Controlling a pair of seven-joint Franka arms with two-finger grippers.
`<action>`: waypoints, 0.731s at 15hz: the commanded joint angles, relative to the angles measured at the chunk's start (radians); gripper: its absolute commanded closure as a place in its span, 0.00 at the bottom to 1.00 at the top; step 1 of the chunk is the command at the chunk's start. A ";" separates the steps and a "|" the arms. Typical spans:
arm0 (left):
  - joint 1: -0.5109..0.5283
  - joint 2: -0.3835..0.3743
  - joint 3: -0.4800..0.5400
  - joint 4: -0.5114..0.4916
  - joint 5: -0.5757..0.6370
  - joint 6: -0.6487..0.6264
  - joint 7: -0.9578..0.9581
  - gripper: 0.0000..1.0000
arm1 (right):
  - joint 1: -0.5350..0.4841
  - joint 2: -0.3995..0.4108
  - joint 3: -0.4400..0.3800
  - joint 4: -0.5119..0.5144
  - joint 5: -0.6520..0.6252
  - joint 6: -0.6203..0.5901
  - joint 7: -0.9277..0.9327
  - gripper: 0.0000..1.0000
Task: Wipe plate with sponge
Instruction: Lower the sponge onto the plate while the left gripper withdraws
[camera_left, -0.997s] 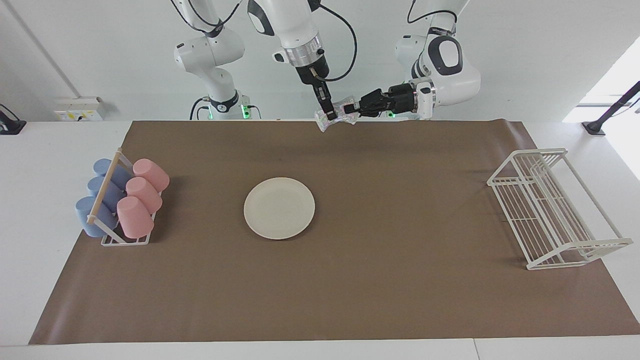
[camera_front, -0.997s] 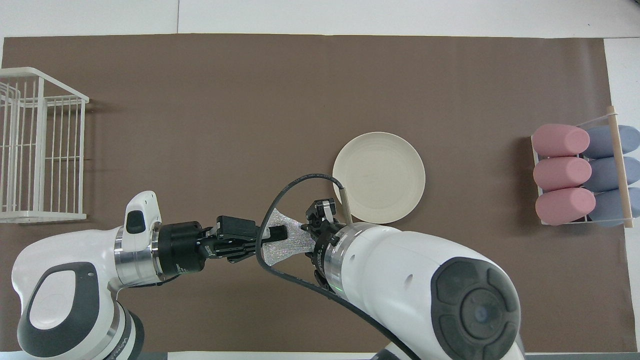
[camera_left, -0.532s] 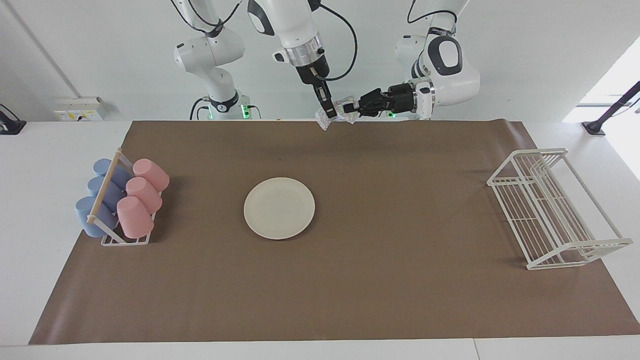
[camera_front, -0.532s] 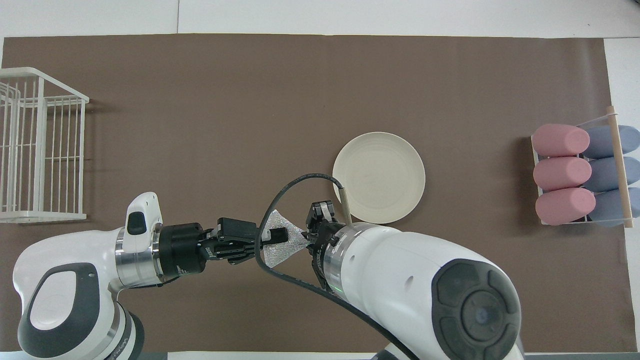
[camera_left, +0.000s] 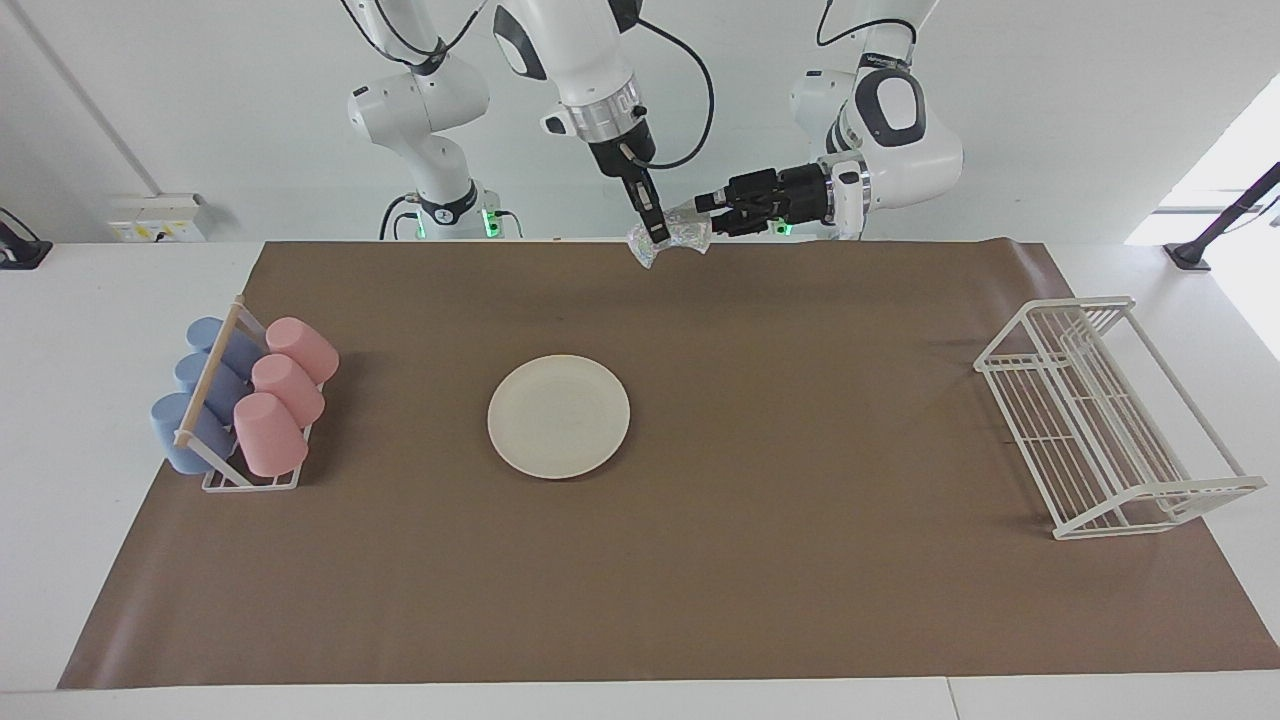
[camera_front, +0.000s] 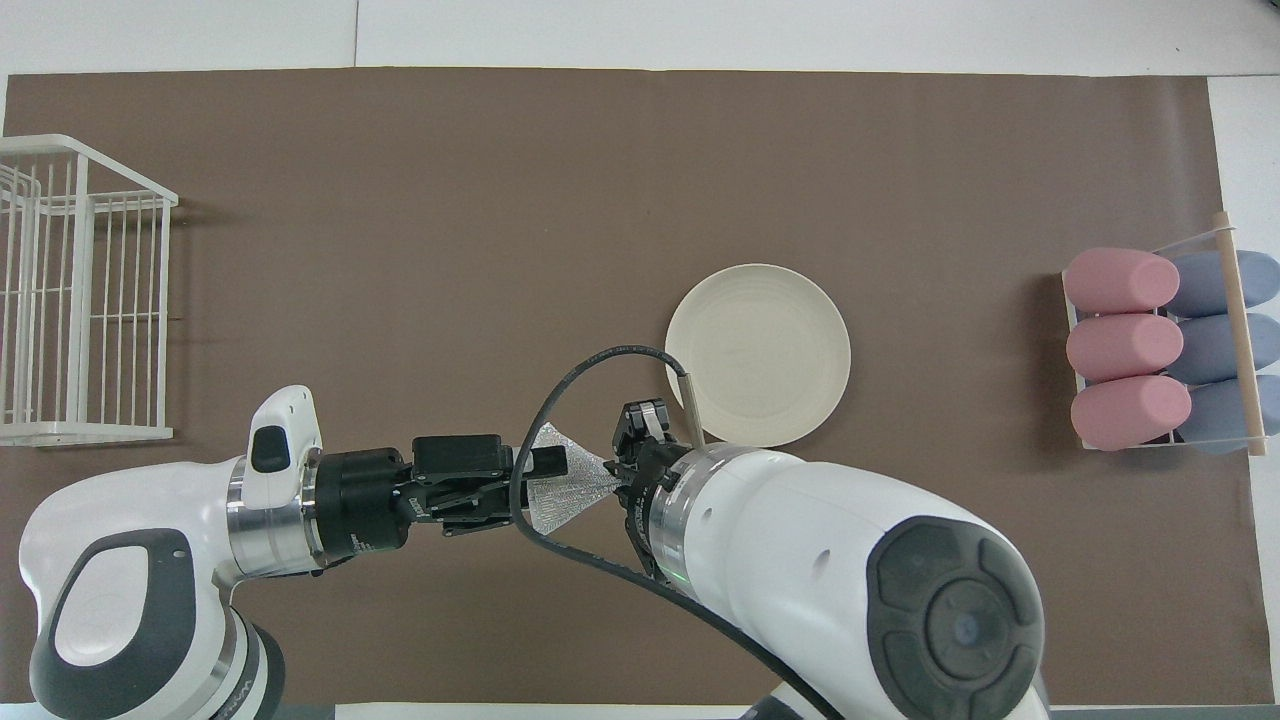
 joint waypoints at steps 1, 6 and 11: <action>0.075 -0.025 -0.003 0.009 0.140 -0.022 -0.070 0.00 | -0.058 0.112 0.004 -0.070 0.000 0.169 -0.169 1.00; 0.218 0.007 -0.001 0.095 0.444 -0.172 -0.116 0.00 | -0.185 0.188 0.004 -0.206 0.000 0.357 -0.471 1.00; 0.258 0.083 -0.001 0.219 0.723 -0.217 -0.167 0.00 | -0.216 0.266 0.005 -0.248 0.004 0.417 -0.560 1.00</action>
